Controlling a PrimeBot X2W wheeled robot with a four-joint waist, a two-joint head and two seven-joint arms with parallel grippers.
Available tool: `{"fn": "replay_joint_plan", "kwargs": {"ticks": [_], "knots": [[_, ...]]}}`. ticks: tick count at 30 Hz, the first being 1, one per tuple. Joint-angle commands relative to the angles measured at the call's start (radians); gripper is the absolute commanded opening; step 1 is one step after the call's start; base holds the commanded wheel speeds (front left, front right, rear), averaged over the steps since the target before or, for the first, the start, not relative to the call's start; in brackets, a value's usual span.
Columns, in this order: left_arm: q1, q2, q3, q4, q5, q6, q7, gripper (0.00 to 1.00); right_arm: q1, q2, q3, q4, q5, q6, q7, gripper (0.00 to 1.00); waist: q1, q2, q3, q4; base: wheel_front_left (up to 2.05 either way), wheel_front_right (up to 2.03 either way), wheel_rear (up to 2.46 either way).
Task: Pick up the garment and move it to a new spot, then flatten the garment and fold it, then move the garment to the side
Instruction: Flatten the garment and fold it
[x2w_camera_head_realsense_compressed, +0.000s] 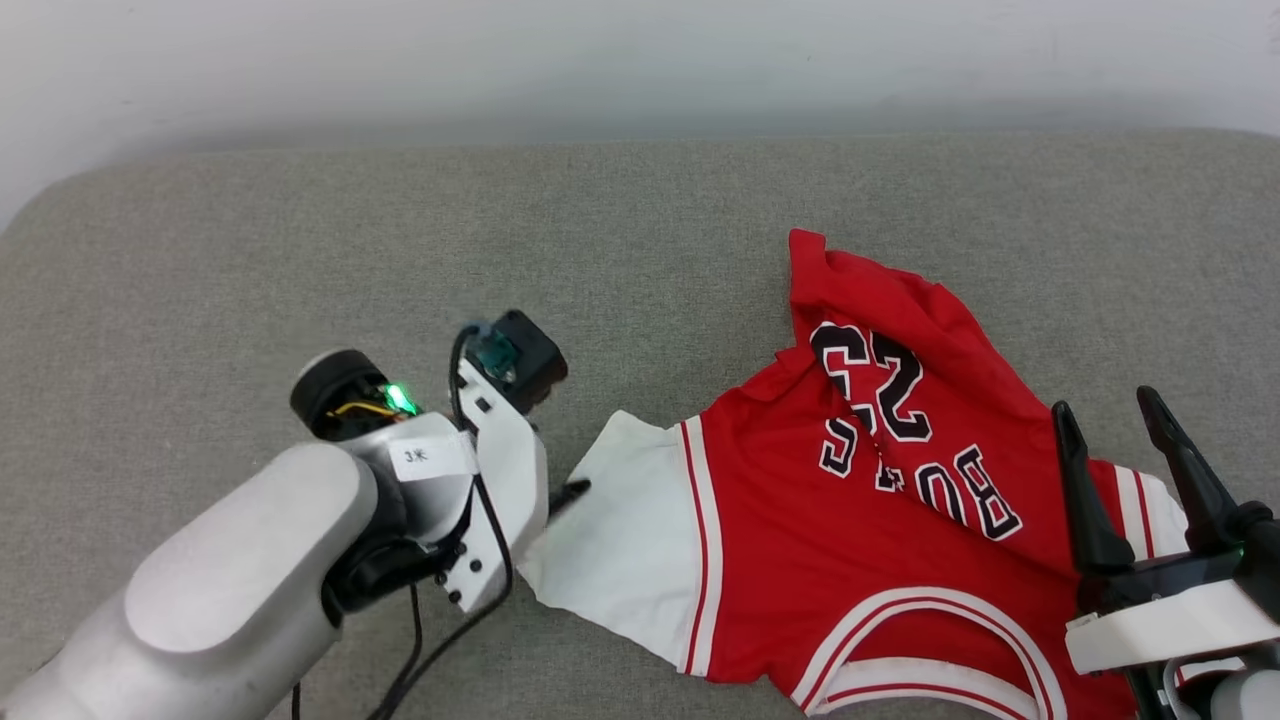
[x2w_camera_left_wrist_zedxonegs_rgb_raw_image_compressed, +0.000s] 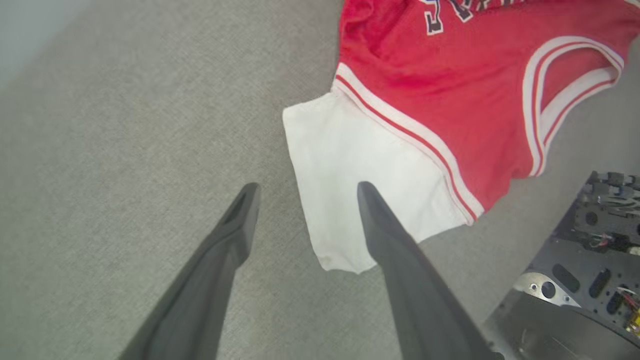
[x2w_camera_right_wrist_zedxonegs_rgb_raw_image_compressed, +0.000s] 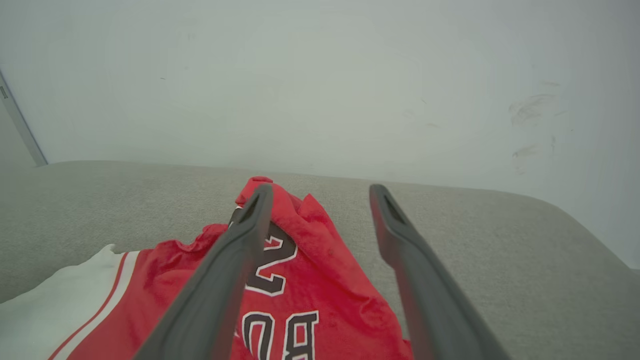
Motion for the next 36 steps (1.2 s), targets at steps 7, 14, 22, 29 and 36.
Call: {"fn": "replay_joint_plan", "kwargs": {"ticks": [7,14,22,29,36], "knots": [[-0.077,0.021,-0.192,0.054,-0.081,0.0,0.102,1.0,-0.039,-0.005,0.008,0.026,0.0,-0.001,-0.015,1.0,-0.0001,0.0,0.031,-0.01,0.0,0.0,0.0],[-0.117,0.004,-0.305,0.14,-0.101,0.0,0.08,1.0,-0.075,-0.007,0.027,0.039,0.001,-0.001,-0.02,1.0,-0.0001,0.0,0.068,-0.025,0.0,0.0,0.0],[-0.113,-0.018,-0.402,0.268,-0.084,0.002,0.021,1.0,-0.105,-0.006,0.032,0.056,0.008,-0.001,-0.024,1.0,-0.0001,0.0,0.11,-0.04,0.0,0.0,0.0],[-0.085,-0.02,-0.429,0.261,-0.061,0.001,0.019,0.0,-0.112,-0.006,0.03,0.054,0.005,-0.001,-0.024,1.0,-0.0001,0.0,0.114,-0.038,0.0,0.0,0.0],[-0.154,0.035,-0.353,0.282,-0.071,0.002,-0.215,0.0,-0.077,-0.005,0.022,0.058,-0.006,-0.001,-0.024,1.0,-0.0001,0.0,0.072,-0.017,0.0,0.0,0.0]]}}
